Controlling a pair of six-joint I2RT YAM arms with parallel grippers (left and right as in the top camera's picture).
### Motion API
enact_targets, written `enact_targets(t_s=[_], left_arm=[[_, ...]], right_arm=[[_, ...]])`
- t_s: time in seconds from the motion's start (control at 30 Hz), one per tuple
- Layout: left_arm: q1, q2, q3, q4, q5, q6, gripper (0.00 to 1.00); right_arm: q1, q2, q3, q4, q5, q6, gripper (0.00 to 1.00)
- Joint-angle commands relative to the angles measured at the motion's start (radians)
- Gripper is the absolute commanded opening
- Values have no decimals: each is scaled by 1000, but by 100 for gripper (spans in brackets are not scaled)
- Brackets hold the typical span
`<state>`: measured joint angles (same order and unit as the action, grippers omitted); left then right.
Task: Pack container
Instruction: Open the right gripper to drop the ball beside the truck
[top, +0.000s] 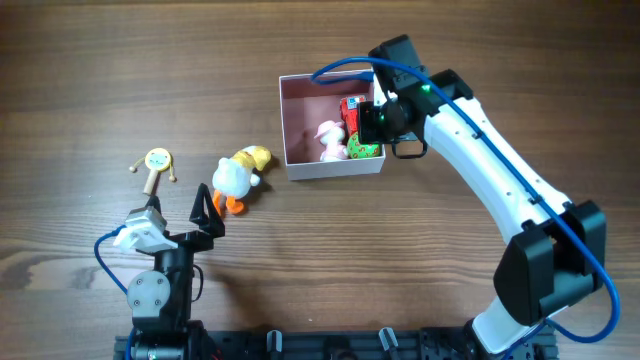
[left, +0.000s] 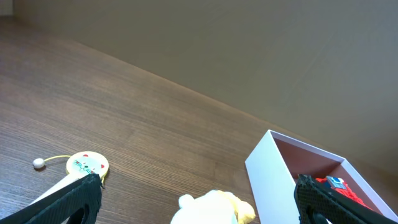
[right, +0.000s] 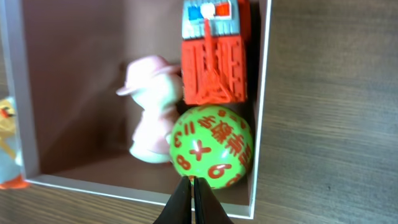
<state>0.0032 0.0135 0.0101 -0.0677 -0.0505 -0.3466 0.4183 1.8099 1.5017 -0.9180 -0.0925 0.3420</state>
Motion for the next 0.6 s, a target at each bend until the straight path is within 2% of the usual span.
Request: enact_targets(t_s=[0.0,0.57], left_arm=[[7,-11,-5,-1,9,1,100],[7,-11,-5,-1,9,1,100]], right_arm=[[0,47,-19,0,25,-2,4],[0,143,-21,10,38,-29,4]])
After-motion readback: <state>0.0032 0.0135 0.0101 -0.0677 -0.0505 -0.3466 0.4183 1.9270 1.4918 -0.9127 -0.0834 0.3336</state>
